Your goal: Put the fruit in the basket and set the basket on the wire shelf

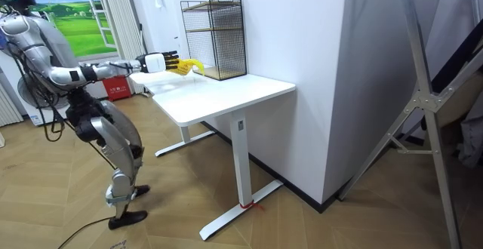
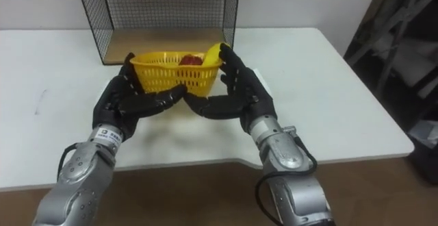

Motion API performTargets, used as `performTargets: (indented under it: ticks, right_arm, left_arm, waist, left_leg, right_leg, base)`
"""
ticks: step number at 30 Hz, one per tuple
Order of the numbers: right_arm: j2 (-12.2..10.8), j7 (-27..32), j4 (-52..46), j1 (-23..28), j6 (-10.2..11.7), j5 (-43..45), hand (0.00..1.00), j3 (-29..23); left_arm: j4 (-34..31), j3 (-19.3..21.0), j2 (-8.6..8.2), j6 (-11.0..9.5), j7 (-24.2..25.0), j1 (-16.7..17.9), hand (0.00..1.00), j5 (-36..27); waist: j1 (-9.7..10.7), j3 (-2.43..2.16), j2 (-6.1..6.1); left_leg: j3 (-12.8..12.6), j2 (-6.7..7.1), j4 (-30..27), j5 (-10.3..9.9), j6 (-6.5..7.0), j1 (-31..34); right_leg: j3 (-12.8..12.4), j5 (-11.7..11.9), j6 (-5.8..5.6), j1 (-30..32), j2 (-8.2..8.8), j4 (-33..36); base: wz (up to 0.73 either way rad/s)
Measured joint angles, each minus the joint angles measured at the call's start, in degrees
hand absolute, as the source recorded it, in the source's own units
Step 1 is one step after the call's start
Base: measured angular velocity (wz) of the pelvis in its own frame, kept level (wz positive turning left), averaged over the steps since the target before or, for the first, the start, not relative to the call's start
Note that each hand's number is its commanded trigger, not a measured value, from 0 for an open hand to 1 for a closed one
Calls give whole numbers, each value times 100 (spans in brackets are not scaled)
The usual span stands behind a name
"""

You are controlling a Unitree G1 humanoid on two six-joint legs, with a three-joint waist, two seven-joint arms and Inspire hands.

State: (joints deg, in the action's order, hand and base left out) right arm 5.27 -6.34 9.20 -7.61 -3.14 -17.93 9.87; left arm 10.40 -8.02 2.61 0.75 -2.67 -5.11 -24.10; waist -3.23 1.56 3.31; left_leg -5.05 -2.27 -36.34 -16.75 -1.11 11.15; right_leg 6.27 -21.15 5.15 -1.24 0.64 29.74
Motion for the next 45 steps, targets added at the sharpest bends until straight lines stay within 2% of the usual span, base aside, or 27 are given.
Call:
performTargets:
  ticks: [1, 2, 3, 4, 5, 7, 9, 12, 14, 15, 16, 17, 18, 19, 20, 22, 24, 25, 27, 28, 29, 30, 31, 35, 39, 41, 45]
  right_arm:
    - [29, -8, 0, -31, -5, 1, 0, 7]
    - [58, -18, 4, -33, -41, 6, 0, 16]
    - [77, -34, 3, -33, -65, 9, 0, 28]
    - [80, -59, 3, -33, -88, 15, 0, 33]
    - [82, -82, -8, -33, -88, 3, 0, 23]
    - [117, -100, -75, -36, -87, -75, 0, 9]
    - [143, -100, -163, -36, -78, -182, 0, 27]
    - [153, -97, -173, -38, -49, -175, 0, 50]
    - [170, -102, -176, -41, -39, -179, 0, 27]
    - [172, -96, -179, -42, -39, -179, 0, 58]
    - [181, -78, -195, -43, -38, -188, 0, 65]
    - [182, -62, -195, -51, -34, -192, 0, 64]
    - [180, -53, -195, -51, -34, -185, 0, 67]
    - [180, -15, -194, -51, -25, -186, 0, 78]
    - [180, 23, -192, -50, -9, -186, 0, 69]
    - [176, 36, -171, -62, 68, -172, 0, 17]
    - [143, 35, -163, -71, 195, -170, 0, 23]
    - [166, 34, -155, -100, 262, -176, 0, 7]
    - [227, 20, -134, -103, 266, -184, 0, 11]
    - [198, 20, -76, -106, 266, -176, 0, 2]
    - [169, 29, 7, -88, 264, -176, 0, 14]
    - [172, 29, 26, -98, 263, -175, 0, 16]
    - [172, 28, 32, -168, 263, -180, 0, 14]
    - [173, 30, 61, -278, 255, -184, 0, 12]
    - [172, 31, 63, -548, 245, -190, 0, 6]
    - [132, 33, 63, -679, 245, -186, 0, 16]
    - [89, 33, 62, -685, 246, -173, 0, 12]
  left_arm:
    - [-23, 5, -30, 0, 0, 0, 0, 5]
    - [-33, 14, -16, 0, 0, -2, 0, -1]
    - [-34, 14, -8, 0, 0, -2, 0, -13]
    - [-36, 14, 32, 0, 0, -3, 0, -60]
    - [-50, -2, 77, 0, 0, -3, 0, -104]
    - [-71, -41, 99, 14, 0, -2, 0, -109]
    - [-78, -60, 114, 18, 0, -8, 0, -116]
    - [-77, -64, 133, 2, 0, -9, 0, -110]
    - [-77, -61, 139, -3, 0, -9, 0, -125]
    - [-77, -65, 151, -3, 0, -9, 0, -126]
    - [-76, -66, 139, -4, 0, -10, 0, -127]
    - [-76, -74, 131, -8, 0, -11, 0, -125]
    - [-76, -80, 132, -8, 0, -11, 0, -125]
    - [-76, -116, 143, -17, 0, -14, 0, -127]
    - [-76, -129, 140, -17, 0, -22, 0, -127]
    - [-77, -140, 113, -49, -1, -40, 0, -120]
    - [-77, -128, 123, -110, -15, -92, 0, -96]
    - [-71, -121, 126, -119, -21, -177, 0, -95]
    - [-69, -120, 133, -125, -21, -218, 0, -117]
    - [-57, -120, 132, -125, -21, -218, 0, -94]
    - [14, -126, 121, -121, -22, -209, 0, -45]
    - [25, -129, 121, -118, -22, -209, 0, -26]
    - [-2, -114, 124, -120, -22, -223, 0, 27]
    - [-12, -106, 111, -104, -22, -240, 0, 134]
    - [-14, -59, 108, -62, -22, -329, 0, 129]
    - [-23, -8, 111, -57, -22, -374, 0, 130]
    - [-26, 21, 111, -57, -23, -374, 0, 130]
  waist:
    - [-57, -8, -18]
    - [-87, -36, -54]
    - [-111, -46, -49]
    - [-138, -118, -26]
    - [-69, -150, 24]
    - [-2, -158, 50]
    - [21, -151, 45]
    - [19, -121, 24]
    - [-5, -71, 87]
    - [-6, -62, 100]
    - [0, -52, 126]
    - [0, -46, 133]
    - [1, -39, 138]
    - [0, -15, 177]
    - [4, -13, 181]
    - [11, -10, 176]
    - [-3, 21, 95]
    - [-6, 58, 32]
    - [2, 63, 21]
    - [25, 63, 21]
    - [124, 45, -21]
    - [129, 15, -43]
    - [125, 8, -93]
    - [140, -9, -100]
    - [140, -16, -99]
    - [133, -16, -100]
    - [117, -19, -96]
  left_leg:
    - [-1, 52, 710, 267, -7, 207]
    - [9, 116, 1150, 781, 48, 308]
    - [15, 117, 1307, 972, 64, 310]
    - [35, 120, 1419, 1252, 133, 255]
    - [31, 131, 1481, 1377, 178, 205]
    - [19, 162, 1398, 1486, 266, 196]
    - [-79, 206, 1266, 1353, 317, 199]
    - [-129, 276, 958, 1017, 350, 163]
    - [-245, 423, 760, 690, 413, 148]
    - [-277, 490, 707, 613, 447, 149]
    - [-280, 583, 610, 468, 524, 146]
    - [-311, 644, 515, 357, 569, 132]
    - [-319, 679, 462, 337, 564, 116]
    - [-429, 705, 376, 234, 622, 27]
    - [-427, 707, 346, 121, 659, -74]
    - [-303, 679, 477, 36, 679, -271]
    - [-190, 566, 608, 14, 667, -395]
    - [-119, 505, 665, 14, 662, -440]
    - [-79, 499, 785, 14, 654, -572]
    - [-61, 514, 817, -12, 622, -669]
    - [41, 513, 817, -46, 583, -794]
    - [52, 489, 867, -50, 576, -827]
    - [55, 425, 993, -48, 545, -872]
    - [66, 300, 1397, 29, 422, -1091]
    - [62, 291, 1624, 86, 385, -1157]
    - [48, 262, 1845, 204, 366, -1270]
    - [46, 209, 1972, 242, 347, -1472]
  right_leg:
    - [-54, 0, -3, 42, 0, -8]
    - [-91, -5, -50, 22, 12, -16]
    - [-101, -20, -49, 8, 12, -22]
    - [-115, -50, -66, -15, -7, -66]
    - [-87, -43, -88, -112, -6, -216]
    - [-56, -51, -128, -221, 19, -377]
    - [-77, -102, -201, -281, 106, -404]
    - [37, -245, -320, -441, 251, -357]
    - [8, -560, -375, -465, 456, -95]
    - [8, -629, -406, -463, 518, -17]
    - [37, -743, -512, -428, 647, 250]
    - [94, -753, -591, -291, 757, 765]
    - [135, -705, -674, -162, 841, 1124]
    - [143, -512, -766, 51, 1019, 1785]
    - [175, -199, -818, 202, 1062, 2231]
    - [170, 224, -821, 360, 982, 2603]
    - [175, 12, -771, 601, 815, 2487]
    - [186, -139, -740, 833, 691, 2127]
    - [174, -130, -693, 1036, 633, 1172]
    - [182, 96, -632, 1046, 621, 448]
    - [243, 485, -534, 955, 592, 293]
    - [284, 502, -499, 896, 566, 188]
    - [340, 565, -442, 802, 506, 38]
    - [372, 694, -390, 532, 310, -441]
    - [352, 729, -375, 516, 264, -595]
    - [339, 877, -359, 389, 197, -866]
    - [360, 993, -342, 129, 121, -1118]
  base:
    - [-39]
    - [-40]
    - [-37]
    - [-18]
    - [-8]
    - [3]
    - [-7]
    - [-5]
    - [0]
    - [0]
    - [6]
    - [6]
    - [12]
    - [26]
    - [29]
    - [21]
    - [13]
    - [16]
    - [15]
    - [30]
    - [31]
    - [16]
    - [0]
    - [-5]
    - [-5]
    - [-4]
    - [0]
